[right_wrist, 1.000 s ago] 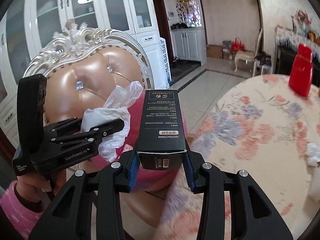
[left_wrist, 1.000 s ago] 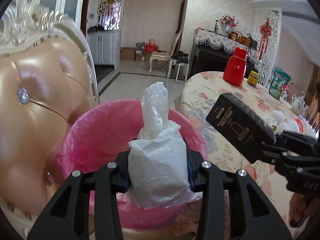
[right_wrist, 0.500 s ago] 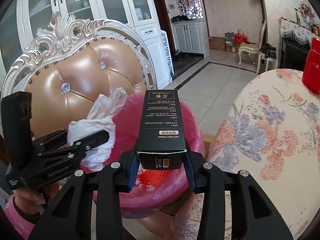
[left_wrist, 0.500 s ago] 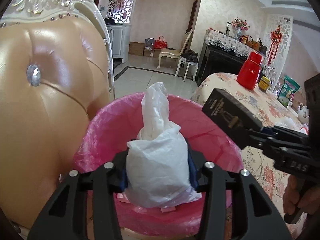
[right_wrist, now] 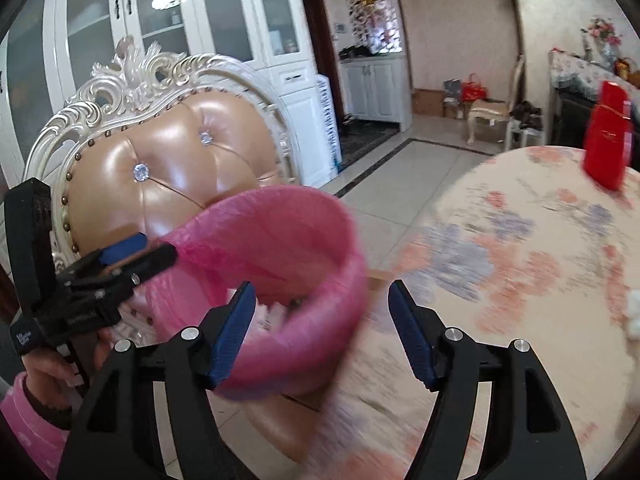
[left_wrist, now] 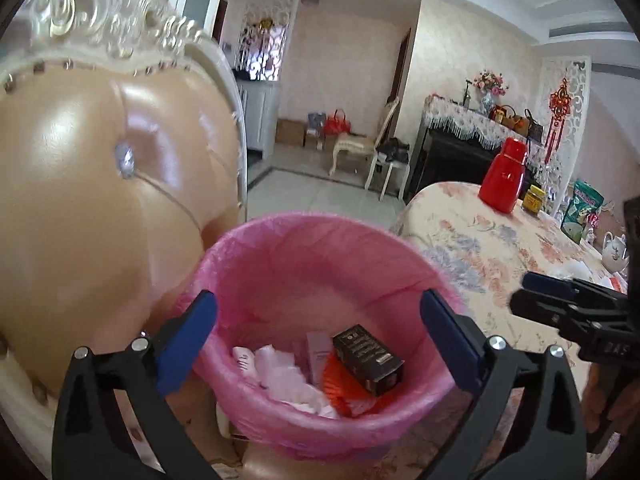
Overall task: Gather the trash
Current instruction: 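Drop the plastic bag and black box into the pink bin with both tools, then grasp a white foam block with the left tool while the right tool grasps a crumpled tissue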
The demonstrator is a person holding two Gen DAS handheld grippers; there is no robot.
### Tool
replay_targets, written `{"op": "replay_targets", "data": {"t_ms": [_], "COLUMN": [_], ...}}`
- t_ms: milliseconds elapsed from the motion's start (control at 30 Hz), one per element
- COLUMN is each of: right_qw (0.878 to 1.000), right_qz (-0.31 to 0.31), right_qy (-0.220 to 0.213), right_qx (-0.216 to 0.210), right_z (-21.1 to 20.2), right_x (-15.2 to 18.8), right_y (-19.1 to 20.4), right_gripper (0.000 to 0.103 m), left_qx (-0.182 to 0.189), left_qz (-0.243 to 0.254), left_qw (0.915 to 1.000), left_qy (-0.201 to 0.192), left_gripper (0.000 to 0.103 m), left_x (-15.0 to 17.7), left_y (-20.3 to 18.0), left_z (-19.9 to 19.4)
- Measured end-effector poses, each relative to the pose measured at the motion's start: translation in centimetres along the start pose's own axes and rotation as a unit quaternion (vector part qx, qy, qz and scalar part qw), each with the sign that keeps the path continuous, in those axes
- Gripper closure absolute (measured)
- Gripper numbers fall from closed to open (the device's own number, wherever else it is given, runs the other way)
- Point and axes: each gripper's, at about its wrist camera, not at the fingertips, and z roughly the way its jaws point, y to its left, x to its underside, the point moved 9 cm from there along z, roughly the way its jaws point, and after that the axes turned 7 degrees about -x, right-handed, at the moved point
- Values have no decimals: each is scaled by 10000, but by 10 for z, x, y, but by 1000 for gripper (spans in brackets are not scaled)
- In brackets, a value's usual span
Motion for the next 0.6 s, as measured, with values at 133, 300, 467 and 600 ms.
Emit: {"op": "replay_targets", "data": {"t_ms": [133,300,467,600], "right_qw": [9983,9901,9753,9602], "right_qz": [177,594,943,1273], "right_qy": [-213,-468,-544,-629], "right_qx": [522,1184,1921,2407], "right_z": [-61,-141,-210,-260], "right_x": [26,65,106,134], "right_y": [-45,-103,-159,-205], "right_gripper": [30,29,29,28], "left_qx": [257,989,1879,2257], "left_qz": [412,768,984,1345], "left_qw": [9986,9918,9772,9647], "left_qy": [-202,-272,12,176], "left_gripper": [5,5,5,5], "left_x": [6,24,47,69], "left_y": [-59,-162,-267,-341], "left_z": [-24,-50,-63,-68]}}
